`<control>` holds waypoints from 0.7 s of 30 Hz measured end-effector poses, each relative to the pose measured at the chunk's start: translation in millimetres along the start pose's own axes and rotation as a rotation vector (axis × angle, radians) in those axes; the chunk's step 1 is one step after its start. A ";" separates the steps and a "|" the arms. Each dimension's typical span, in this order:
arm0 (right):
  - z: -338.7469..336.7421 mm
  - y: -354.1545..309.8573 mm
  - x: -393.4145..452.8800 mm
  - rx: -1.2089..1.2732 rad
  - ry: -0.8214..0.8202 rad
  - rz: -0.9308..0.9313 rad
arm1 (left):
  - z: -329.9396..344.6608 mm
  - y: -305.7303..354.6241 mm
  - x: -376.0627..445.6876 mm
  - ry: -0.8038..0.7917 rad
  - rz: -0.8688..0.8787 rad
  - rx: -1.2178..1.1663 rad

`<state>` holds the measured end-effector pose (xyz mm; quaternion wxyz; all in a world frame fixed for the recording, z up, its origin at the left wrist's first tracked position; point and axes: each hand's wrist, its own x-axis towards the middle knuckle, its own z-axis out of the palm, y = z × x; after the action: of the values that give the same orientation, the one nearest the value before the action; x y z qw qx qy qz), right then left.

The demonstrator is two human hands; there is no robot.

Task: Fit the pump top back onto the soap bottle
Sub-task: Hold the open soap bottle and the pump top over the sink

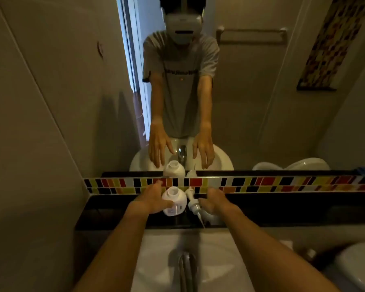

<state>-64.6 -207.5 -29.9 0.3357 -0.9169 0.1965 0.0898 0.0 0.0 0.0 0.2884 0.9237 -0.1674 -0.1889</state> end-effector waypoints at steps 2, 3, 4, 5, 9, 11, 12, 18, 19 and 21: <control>11.4 1.0 8.4 0.035 0.010 0.073 | 12.2 -7.4 7.5 0.020 0.003 -0.026; 19.5 2.2 12.1 0.052 0.003 0.101 | 20.5 -12.5 9.4 0.029 0.012 -0.042; 25.1 2.4 12.5 0.065 0.003 0.135 | 28.0 -16.1 10.7 0.047 0.016 -0.072; 34.1 4.5 16.7 0.090 0.008 0.155 | 37.2 -21.2 14.5 0.063 0.026 -0.106; 58.3 14.0 34.4 0.156 0.050 0.177 | 62.2 -23.8 19.8 0.162 0.062 -0.176; 62.1 14.7 36.0 0.195 0.068 0.181 | 72.2 -25.0 21.4 0.199 0.045 -0.219; 62.4 14.8 36.3 0.210 0.070 0.174 | 74.7 -24.1 20.1 0.210 0.036 -0.253; 41.5 20.4 12.4 0.408 0.071 0.195 | 72.6 -32.5 3.9 0.216 0.042 -0.255; 36.2 22.4 4.8 0.448 0.087 0.179 | 70.4 -34.1 -0.8 0.211 0.057 -0.239; 24.1 21.9 -10.8 0.550 0.145 0.138 | 65.5 -35.6 -11.9 0.198 0.090 -0.205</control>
<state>-84.5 -203.9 -57.7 0.5500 -0.7799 0.2987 -0.0099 -32.4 1.9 -68.1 0.4046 0.8950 -0.1592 -0.0997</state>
